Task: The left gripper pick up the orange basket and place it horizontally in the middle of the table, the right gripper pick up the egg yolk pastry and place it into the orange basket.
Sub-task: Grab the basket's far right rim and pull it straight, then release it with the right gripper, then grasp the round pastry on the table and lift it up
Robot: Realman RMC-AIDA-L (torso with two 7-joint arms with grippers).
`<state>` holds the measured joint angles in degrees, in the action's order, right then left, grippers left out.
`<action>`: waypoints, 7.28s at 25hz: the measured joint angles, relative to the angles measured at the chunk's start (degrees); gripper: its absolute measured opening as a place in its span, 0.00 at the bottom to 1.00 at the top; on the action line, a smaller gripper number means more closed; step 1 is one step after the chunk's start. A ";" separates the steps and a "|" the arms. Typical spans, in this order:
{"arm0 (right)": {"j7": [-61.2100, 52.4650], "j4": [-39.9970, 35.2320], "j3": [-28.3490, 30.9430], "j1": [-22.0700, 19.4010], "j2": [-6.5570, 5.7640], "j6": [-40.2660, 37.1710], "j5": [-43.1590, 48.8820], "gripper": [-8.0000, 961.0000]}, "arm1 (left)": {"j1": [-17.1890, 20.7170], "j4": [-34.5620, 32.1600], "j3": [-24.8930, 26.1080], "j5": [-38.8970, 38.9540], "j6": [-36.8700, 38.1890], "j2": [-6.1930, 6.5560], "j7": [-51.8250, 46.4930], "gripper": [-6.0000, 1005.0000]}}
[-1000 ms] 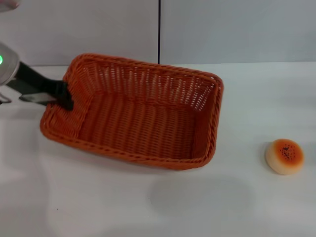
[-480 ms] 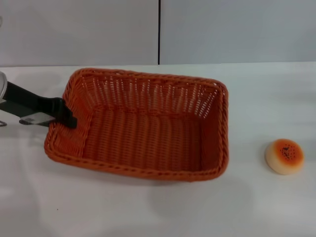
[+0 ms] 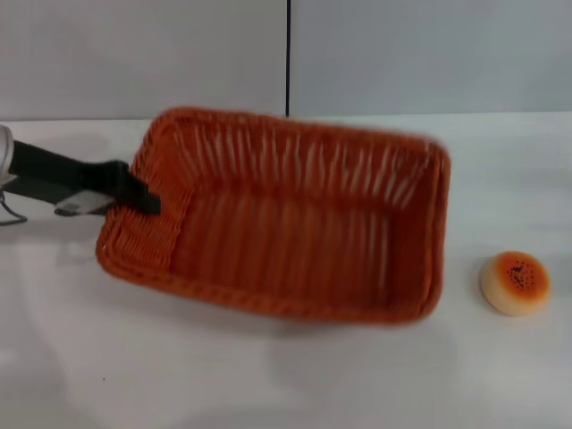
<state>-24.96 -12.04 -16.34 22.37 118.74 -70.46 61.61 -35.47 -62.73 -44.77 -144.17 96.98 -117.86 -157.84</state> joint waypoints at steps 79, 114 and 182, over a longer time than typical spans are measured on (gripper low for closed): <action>-0.07 0.03 -0.20 2.33 0.08 0.04 -0.01 0.52 | 4.90 7.14 18.73 9.33 -2.14 3.67 15.80 0.79; -105.21 -68.13 -17.82 5.45 -1.01 -26.91 81.18 0.51 | 20.48 32.08 32.87 42.66 -6.77 0.35 81.93 0.79; -121.67 -66.30 -24.59 6.69 -2.38 -32.11 82.80 0.10 | 20.82 31.92 33.35 43.63 -8.51 1.76 84.85 0.78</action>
<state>-146.62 -78.34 -40.94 29.06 116.36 -102.57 144.41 -14.65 -30.80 -11.41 -100.54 88.47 -116.10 -72.99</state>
